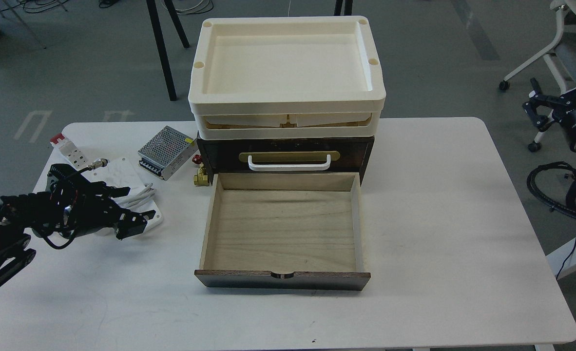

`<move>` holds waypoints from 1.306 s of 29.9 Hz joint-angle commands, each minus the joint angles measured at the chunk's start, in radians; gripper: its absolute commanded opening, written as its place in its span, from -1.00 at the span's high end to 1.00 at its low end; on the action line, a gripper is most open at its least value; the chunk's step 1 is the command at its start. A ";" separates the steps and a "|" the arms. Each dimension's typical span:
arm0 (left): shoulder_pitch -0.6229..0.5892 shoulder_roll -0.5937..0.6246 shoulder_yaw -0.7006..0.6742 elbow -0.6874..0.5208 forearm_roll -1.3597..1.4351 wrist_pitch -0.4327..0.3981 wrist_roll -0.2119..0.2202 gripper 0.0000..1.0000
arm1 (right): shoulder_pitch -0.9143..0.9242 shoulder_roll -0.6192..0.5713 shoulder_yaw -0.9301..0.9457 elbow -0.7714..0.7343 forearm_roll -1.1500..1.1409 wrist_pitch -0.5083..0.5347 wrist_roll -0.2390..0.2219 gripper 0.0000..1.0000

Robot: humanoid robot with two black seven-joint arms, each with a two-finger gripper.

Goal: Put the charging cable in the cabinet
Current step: 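Close the left gripper on the white charger and coiled cable, then lift the white charger with the left gripper off the table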

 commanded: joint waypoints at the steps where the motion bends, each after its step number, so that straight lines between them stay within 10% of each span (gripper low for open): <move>1: 0.000 -0.026 0.002 0.053 -0.001 0.036 0.000 -0.55 | -0.001 0.001 0.000 0.000 0.000 0.000 0.001 -1.00; 10: 0.000 -0.034 0.028 0.099 -0.006 0.110 0.000 -0.26 | -0.003 0.001 0.000 0.000 0.000 0.000 0.001 -1.00; 18: 0.001 -0.034 0.029 0.102 -0.007 0.093 0.000 0.93 | -0.023 0.001 0.014 0.000 0.002 0.000 0.001 -1.00; 39: -0.034 0.118 0.023 -0.094 -0.115 0.032 0.000 1.00 | -0.035 -0.002 0.024 -0.005 0.000 0.000 0.001 -1.00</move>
